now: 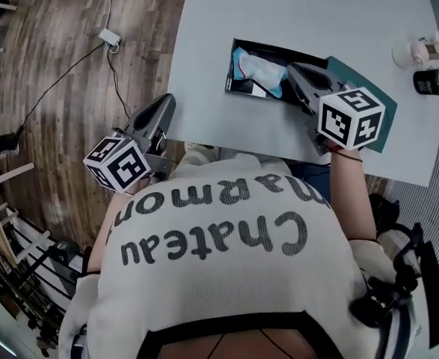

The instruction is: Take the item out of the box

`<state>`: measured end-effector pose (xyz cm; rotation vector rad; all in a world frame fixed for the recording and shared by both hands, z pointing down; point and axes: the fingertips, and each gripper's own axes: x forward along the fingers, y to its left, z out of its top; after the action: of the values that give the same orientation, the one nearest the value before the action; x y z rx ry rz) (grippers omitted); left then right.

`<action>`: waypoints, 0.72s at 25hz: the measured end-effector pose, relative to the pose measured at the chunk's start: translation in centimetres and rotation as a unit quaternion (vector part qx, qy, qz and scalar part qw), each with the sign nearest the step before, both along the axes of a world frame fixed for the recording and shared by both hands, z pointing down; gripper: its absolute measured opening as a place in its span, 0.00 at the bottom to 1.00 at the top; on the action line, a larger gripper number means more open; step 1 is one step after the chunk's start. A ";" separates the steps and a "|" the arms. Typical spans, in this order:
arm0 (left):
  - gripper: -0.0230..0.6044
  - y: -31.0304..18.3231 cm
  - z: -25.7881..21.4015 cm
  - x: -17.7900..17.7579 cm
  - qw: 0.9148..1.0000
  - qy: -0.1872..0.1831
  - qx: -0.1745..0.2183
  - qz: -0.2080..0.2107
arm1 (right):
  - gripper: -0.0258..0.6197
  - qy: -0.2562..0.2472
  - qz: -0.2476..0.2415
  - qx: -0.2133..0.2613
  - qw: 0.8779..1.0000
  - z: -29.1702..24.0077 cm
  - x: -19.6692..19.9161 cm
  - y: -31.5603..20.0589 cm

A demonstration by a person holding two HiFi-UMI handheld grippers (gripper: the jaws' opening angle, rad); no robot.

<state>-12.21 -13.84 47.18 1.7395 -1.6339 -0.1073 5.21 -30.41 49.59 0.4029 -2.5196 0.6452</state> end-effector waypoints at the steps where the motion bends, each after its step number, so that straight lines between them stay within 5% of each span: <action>1: 0.02 0.5 0.2 0.0 1.000 -0.001 -0.006 -0.007 | 0.04 0.009 -0.017 0.009 1.000 0.2 -0.4 0.3; 11: 0.02 0.4 0.8 0.7 0.999 0.010 -0.007 -0.031 | 0.04 0.053 -0.090 0.051 0.993 2.0 -2.9 1.5; 16: 0.02 0.1 1.2 1.3 1.000 0.011 -0.009 -0.021 | 0.04 0.113 -0.132 0.071 0.982 3.5 -3.8 1.8; 18: 0.02 -0.1 1.4 1.6 1.000 0.012 -0.010 -0.015 | 0.17 0.134 -0.153 0.071 0.976 4.2 -4.1 2.2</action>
<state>-10.61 -13.96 48.61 1.6928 -1.6380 -0.1257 1.14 -28.20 53.81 0.1349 -2.3067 0.2713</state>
